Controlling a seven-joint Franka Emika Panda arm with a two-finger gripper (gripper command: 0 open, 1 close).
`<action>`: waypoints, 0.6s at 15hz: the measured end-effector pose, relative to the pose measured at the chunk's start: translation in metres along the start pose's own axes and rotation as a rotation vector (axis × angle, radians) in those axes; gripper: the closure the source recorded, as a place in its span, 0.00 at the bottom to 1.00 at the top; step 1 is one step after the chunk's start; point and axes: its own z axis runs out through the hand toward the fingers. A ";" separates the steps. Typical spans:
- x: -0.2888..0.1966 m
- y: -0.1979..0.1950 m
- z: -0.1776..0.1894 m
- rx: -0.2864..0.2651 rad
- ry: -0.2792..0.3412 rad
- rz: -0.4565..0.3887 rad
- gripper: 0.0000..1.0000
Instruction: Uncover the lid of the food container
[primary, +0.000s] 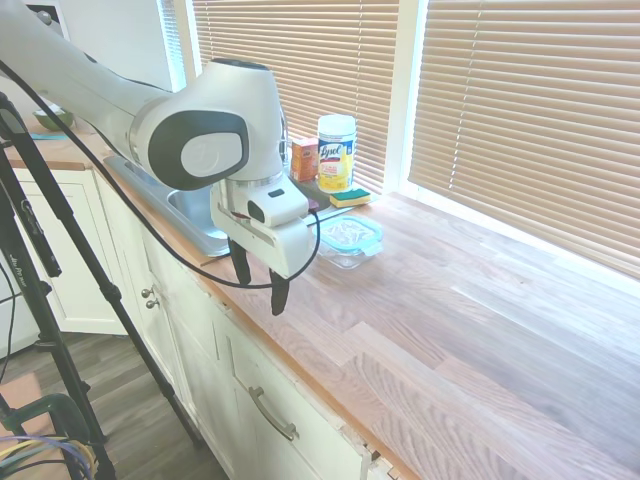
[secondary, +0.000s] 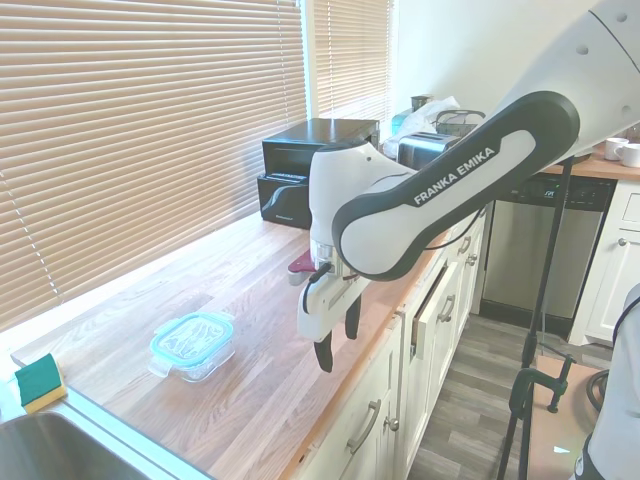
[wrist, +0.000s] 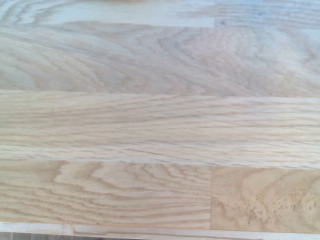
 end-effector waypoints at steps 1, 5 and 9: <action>0.000 0.000 0.000 0.000 -0.001 0.000 0.00; 0.005 0.003 0.001 -0.014 0.023 0.080 0.00; 0.022 -0.007 0.009 -0.001 0.029 0.120 0.00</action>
